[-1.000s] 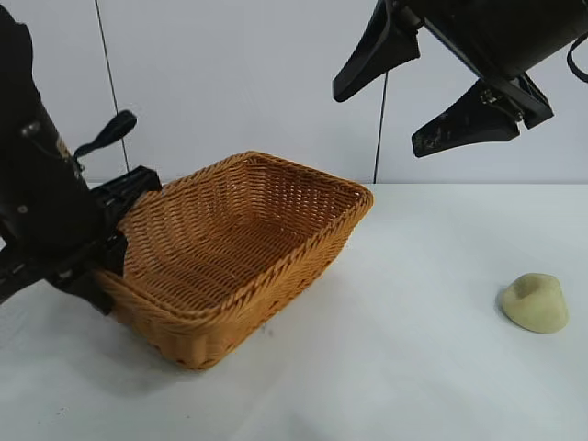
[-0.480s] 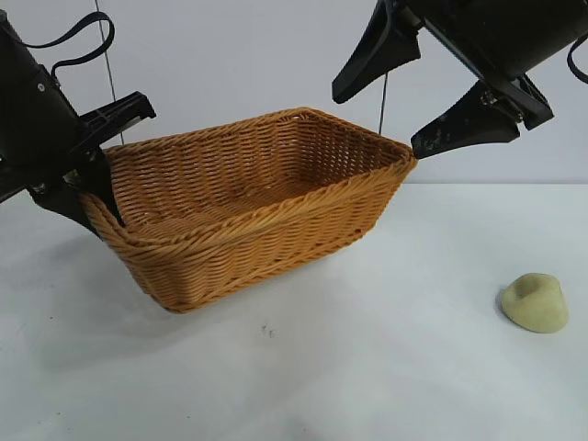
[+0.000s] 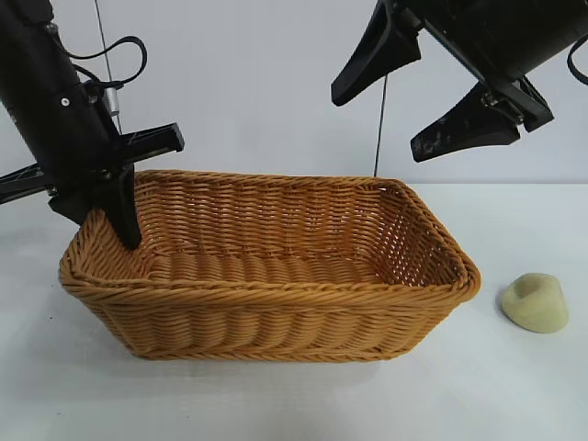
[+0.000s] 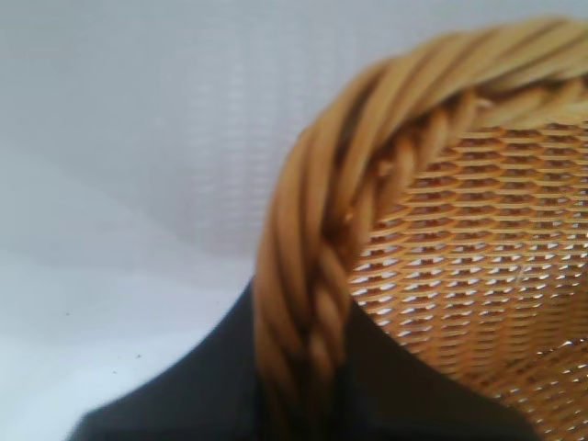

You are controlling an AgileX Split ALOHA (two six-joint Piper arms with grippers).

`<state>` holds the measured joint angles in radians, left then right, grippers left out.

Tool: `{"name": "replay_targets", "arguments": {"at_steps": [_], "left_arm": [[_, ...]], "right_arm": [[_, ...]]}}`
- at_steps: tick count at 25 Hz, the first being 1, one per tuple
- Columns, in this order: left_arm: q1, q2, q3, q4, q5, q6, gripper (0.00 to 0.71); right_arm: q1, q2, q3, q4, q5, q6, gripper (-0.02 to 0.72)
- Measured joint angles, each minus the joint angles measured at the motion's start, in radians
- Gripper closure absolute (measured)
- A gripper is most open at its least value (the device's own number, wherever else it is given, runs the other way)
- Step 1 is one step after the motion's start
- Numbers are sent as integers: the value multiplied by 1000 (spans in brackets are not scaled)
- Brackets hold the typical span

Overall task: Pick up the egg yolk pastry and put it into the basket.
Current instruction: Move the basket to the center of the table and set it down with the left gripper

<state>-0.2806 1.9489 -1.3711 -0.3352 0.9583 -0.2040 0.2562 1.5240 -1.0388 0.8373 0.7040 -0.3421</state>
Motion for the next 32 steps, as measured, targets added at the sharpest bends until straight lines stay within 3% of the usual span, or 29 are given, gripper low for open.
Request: {"name": "replay_targets", "arguments": {"at_steps": [13, 29, 32], "left_arm": [[0, 10, -4, 0, -103, 38, 625], [3, 141, -7, -11, -121, 85, 625], [3, 141, -9, -11, -121, 89, 590]], "right_arm": [[0, 0, 0, 0, 0, 0, 57], [0, 0, 0, 0, 0, 0, 57], [0, 0, 0, 0, 0, 0, 57]]}}
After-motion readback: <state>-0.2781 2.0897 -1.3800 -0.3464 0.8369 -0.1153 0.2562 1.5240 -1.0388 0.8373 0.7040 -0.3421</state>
